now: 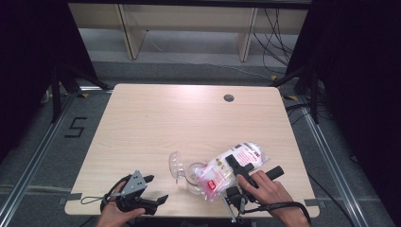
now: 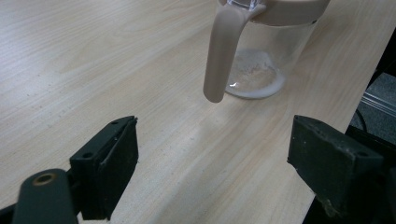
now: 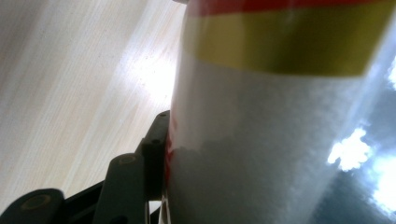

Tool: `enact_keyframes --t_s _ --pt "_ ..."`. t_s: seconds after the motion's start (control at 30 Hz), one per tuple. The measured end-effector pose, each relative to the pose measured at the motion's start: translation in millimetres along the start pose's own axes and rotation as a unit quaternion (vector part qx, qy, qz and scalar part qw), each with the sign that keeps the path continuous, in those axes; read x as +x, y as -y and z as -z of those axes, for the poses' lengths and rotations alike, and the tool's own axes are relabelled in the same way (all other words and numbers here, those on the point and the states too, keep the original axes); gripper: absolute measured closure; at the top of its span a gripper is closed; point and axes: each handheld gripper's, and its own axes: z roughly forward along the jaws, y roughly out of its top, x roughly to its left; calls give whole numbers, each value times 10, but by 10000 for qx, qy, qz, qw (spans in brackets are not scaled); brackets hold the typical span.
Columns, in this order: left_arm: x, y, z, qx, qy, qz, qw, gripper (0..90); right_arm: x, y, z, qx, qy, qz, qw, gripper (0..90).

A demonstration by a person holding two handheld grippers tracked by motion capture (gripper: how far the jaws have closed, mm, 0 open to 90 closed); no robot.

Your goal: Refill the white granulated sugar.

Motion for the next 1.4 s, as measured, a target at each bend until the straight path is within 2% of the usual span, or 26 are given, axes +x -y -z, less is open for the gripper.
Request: enact_keyframes --t_s 0.03,0.07,0.2,0.3,0.43,0.47,0.5,0.7,0.73,0.83,0.9,1.0,1.03,1.07,1.1,1.13,1.17,1.2,1.23,1.27,1.3,1.4 --pt "-1 1 0 2 4 6 10000 158 12 2 4 22 -33 -60 10000 513" --pt "-1 2 -1 1 3 3 10000 158 -12 6 16 84 -40 101 9999 514" --pt "-7 0 0 41 -7 8 10000 158 -33 2 13 64 -13 247 9997 514" --pt "-3 -1 1 8 6 -3 10000 157 -15 5 21 102 -77 130 9998 514" --pt "-4 1 -2 1 8 4 10000 158 -24 3 18 77 -66 154 9998 516" --pt "-6 -2 3 37 2 12 10000 158 -3 -5 9 53 -12 -29 10000 516" --pt "-7 -2 4 36 6 4 10000 158 -4 -5 8 56 -18 -35 10000 516" --pt "-8 -3 6 22 -14 16 10000 158 -2 -1 1 42 -16 37 10000 517" --pt "-9 -2 5 21 -11 14 10000 158 -31 5 3 63 -17 246 9997 517" --pt "-7 -2 4 38 9 9 10000 158 -42 4 0 93 15 290 9995 518" --pt "-8 -2 5 27 -6 13 10000 158 -30 7 1 150 -10 202 9997 518" --pt "-3 0 0 -16 4 0 10000 157 -52 4 7 123 25 311 9994 518" --pt "-6 1 0 -16 6 20 10000 157 -43 3 14 173 5 252 9995 519" --pt "-6 1 -1 -18 8 21 10000 158 -22 -2 15 157 16 67 9999 519" --pt "-7 0 -1 -16 7 22 10000 158 -40 1 24 203 4 196 9996 519" --pt "-8 -3 6 25 -6 16 10000 157 -40 1 29 206 21 178 9996 519" --pt "-8 -3 6 23 -5 14 10000 158 -28 -1 22 148 45 47 9999 519" --pt "-6 -2 4 1 19 19 10000 158 -35 0 22 149 33 65 9999 520" --pt "-2 -3 7 2 12 -2 10000 158 -59 5 29 209 30 256 9995 520" --pt "-4 -2 6 -6 11 25 10000 158 -47 6 34 239 44 208 9995 520" --pt "-6 -3 5 -29 9 31 10000 158 -77 7 26 208 63 416 9989 520" --pt "-10 -2 3 -41 12 51 10000 158 -58 19 37 279 38 291 9992 520"
